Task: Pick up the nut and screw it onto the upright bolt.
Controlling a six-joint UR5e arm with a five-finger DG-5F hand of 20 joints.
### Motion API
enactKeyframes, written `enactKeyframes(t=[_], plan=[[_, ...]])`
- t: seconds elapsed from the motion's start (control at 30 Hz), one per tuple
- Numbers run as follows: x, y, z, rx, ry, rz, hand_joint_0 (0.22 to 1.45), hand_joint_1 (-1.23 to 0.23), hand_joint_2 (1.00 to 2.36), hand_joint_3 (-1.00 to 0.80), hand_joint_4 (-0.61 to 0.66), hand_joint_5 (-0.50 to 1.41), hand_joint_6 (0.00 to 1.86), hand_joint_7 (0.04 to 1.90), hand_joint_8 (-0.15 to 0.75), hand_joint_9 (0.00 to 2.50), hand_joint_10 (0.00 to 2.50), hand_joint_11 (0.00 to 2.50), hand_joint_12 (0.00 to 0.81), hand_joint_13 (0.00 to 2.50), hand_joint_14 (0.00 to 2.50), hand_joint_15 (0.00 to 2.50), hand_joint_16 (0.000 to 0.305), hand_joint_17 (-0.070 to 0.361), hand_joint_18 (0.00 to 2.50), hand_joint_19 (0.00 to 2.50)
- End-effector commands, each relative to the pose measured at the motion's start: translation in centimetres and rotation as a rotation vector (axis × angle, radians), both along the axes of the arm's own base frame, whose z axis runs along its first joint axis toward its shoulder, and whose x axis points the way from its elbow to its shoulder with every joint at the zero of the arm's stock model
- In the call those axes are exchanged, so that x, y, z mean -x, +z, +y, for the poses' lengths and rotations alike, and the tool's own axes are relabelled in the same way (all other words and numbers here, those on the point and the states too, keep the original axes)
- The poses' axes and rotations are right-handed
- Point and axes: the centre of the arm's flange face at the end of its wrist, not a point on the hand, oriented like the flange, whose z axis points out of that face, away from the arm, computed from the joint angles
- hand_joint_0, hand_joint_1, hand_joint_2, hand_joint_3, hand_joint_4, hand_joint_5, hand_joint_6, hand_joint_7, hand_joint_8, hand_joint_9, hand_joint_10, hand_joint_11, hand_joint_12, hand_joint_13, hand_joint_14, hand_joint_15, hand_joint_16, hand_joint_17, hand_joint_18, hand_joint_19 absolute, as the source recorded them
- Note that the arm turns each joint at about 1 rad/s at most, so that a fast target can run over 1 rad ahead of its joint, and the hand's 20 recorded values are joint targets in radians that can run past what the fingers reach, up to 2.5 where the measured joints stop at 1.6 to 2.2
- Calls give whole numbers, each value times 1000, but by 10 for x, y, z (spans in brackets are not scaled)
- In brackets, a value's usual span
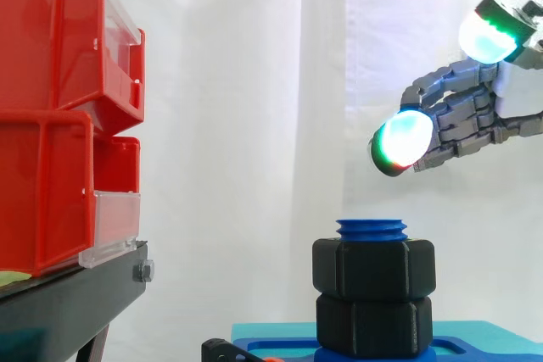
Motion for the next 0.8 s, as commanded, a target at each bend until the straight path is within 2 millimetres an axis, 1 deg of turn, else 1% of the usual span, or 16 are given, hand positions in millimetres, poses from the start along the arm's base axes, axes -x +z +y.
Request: enactKeyframes(t=[0.0,0.17,0.2,0.27,0.3,0.4,0.53,0.6,0.7,0.73,0.77], plan=[[0,0,1,-211,-38,16,463,-236,1000,-500,129,-244,502,694,200,0,0,0,363,0,0,0,54,122,0,0],[-1,0,2,-210,-36,14,466,-245,1000,-500,130,-245,502,722,199,0,0,0,360,0,0,0,54,121,0,0],[-1,0,2,-210,-36,16,466,-249,1000,-500,129,-243,502,679,199,0,0,0,359,0,0,0,54,121,0,0],[-1,0,3,-210,-35,16,467,-253,1000,-500,132,-242,502,684,198,0,0,0,358,0,0,0,54,121,0,0],[-1,1,3,-210,-34,15,466,-254,1000,-500,137,-243,502,716,198,0,0,0,358,0,0,0,53,120,0,0],[-1,0,3,-210,-35,16,467,-256,1000,-500,140,-242,502,679,199,0,0,0,358,0,0,0,54,121,0,0],[-1,0,3,-210,-34,15,466,-255,1000,-500,151,-243,502,722,200,0,0,0,357,0,0,0,53,119,0,0],[-1,-1,2,-210,-36,18,467,-257,1000,-500,155,-240,502,686,202,0,0,0,358,0,0,0,53,120,0,0],[-1,0,2,-210,-36,14,467,-258,1000,-500,153,-245,502,731,197,0,0,0,357,0,0,0,53,119,0,0],[-1,0,2,-208,-36,16,467,-258,1000,-500,155,-244,502,728,198,0,0,0,357,0,0,0,53,119,0,0],[-1,0,2,-208,-36,14,467,-263,1000,-500,166,-240,502,684,196,0,0,0,358,0,0,0,53,120,0,0]])
